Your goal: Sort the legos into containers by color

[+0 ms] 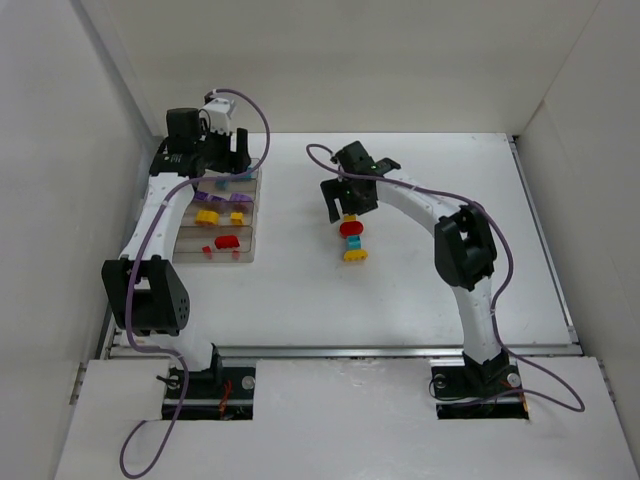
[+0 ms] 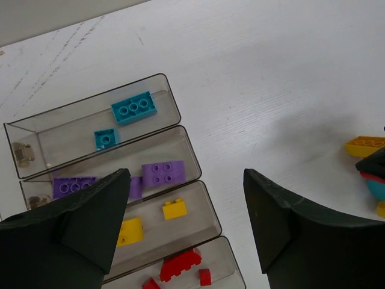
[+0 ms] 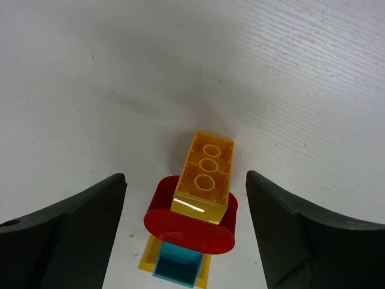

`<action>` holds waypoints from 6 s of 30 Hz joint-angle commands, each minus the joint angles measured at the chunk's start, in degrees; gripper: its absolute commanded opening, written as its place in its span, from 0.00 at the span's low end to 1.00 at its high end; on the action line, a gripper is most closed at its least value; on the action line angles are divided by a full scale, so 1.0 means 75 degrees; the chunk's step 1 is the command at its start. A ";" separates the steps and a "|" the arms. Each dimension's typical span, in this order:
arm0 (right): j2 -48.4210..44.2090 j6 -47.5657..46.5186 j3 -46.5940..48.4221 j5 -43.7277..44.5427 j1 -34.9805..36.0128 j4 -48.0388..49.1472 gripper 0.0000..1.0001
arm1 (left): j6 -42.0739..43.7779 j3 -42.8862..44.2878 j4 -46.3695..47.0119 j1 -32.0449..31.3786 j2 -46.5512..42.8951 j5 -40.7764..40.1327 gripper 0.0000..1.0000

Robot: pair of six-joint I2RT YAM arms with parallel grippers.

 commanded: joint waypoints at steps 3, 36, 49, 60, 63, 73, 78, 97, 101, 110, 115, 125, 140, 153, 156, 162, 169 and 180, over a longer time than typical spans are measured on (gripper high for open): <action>-0.0007 0.0062 -0.0191 0.0033 -0.0014 0.0191 0.85 | -0.0242 0.0052 0.0185 0.0006 -0.0205 0.0259 0.73; -0.2337 0.2123 -0.0754 -0.0998 -0.0752 0.2205 0.00 | 0.1211 -0.0077 -0.0741 -0.1785 -0.0569 0.2568 1.00; -0.3640 0.2043 -0.1235 0.0548 -0.0318 0.2746 0.00 | -0.2211 0.0402 0.1368 -0.2723 0.0145 0.3072 1.00; -0.3640 0.2042 -0.1235 0.0548 -0.0248 0.2815 0.00 | -0.2480 0.1152 0.1311 -0.2958 0.0908 0.3154 1.00; -0.3640 0.2042 -0.1235 0.0548 -0.0248 0.2816 0.00 | -0.2398 0.1153 0.1310 -0.3040 0.1059 0.3084 1.00; -0.3640 0.2042 -0.1235 0.0220 -0.0248 0.2968 0.00 | -0.2410 0.1012 0.1650 -0.3111 0.1295 0.3410 0.56; -0.3640 0.2113 -0.1235 -0.0073 -0.0248 0.3108 0.00 | -0.2480 0.1012 0.1720 -0.3111 0.1365 0.3505 0.17; -0.1590 0.1973 0.2208 -0.0260 -0.0600 0.2839 0.00 | 0.0671 -0.0896 -0.0519 -0.2630 0.0418 0.1689 0.00; -0.1425 0.1972 0.1990 -0.0575 -0.0600 0.2839 0.00 | 0.0930 -0.1518 -0.0436 -0.2560 0.0252 0.1525 0.00; -0.1882 0.2124 0.0841 -0.0916 -0.0600 0.3132 0.00 | 0.1889 -0.1310 -0.1126 -0.2056 0.1293 0.4324 0.25; -0.2139 0.1961 0.0408 -0.1104 -0.0600 0.3062 0.00 | 0.2919 -0.0781 -0.2192 -0.1869 0.2454 0.5239 0.35; -0.2514 0.1563 0.0044 -0.1174 -0.0600 0.2746 0.00 | 0.2922 -0.0370 -0.2264 -0.1717 0.2806 0.5029 0.56; -0.2668 0.1117 0.0055 -0.2860 -0.1291 0.1598 0.00 | 0.3913 -0.0125 0.0302 -0.2395 0.0275 0.2253 0.92; -0.3100 0.1585 -0.0882 -0.3728 -0.1221 0.2136 0.00 | 0.5887 -0.0394 0.1509 -0.3649 0.0075 0.1103 1.00; -0.3101 0.1585 -0.0883 -0.3928 -0.1221 0.2033 0.00 | 0.5747 -0.0253 0.1695 -0.3719 0.0170 0.1022 1.00; -0.3194 0.1738 -0.1036 -0.4327 -0.1221 0.2395 0.00 | 0.5758 -0.0054 0.1440 -0.3790 0.0381 0.1314 0.98; -0.2797 0.1808 -0.0579 -0.4678 -0.1150 0.2336 0.00 | 0.5396 0.0250 0.1509 -0.3861 0.0451 0.1384 0.39; -0.2573 0.1727 -0.0052 -0.4259 -0.1150 0.2009 1.00 | 0.4470 0.0135 0.0829 -0.3674 0.0206 0.1302 0.00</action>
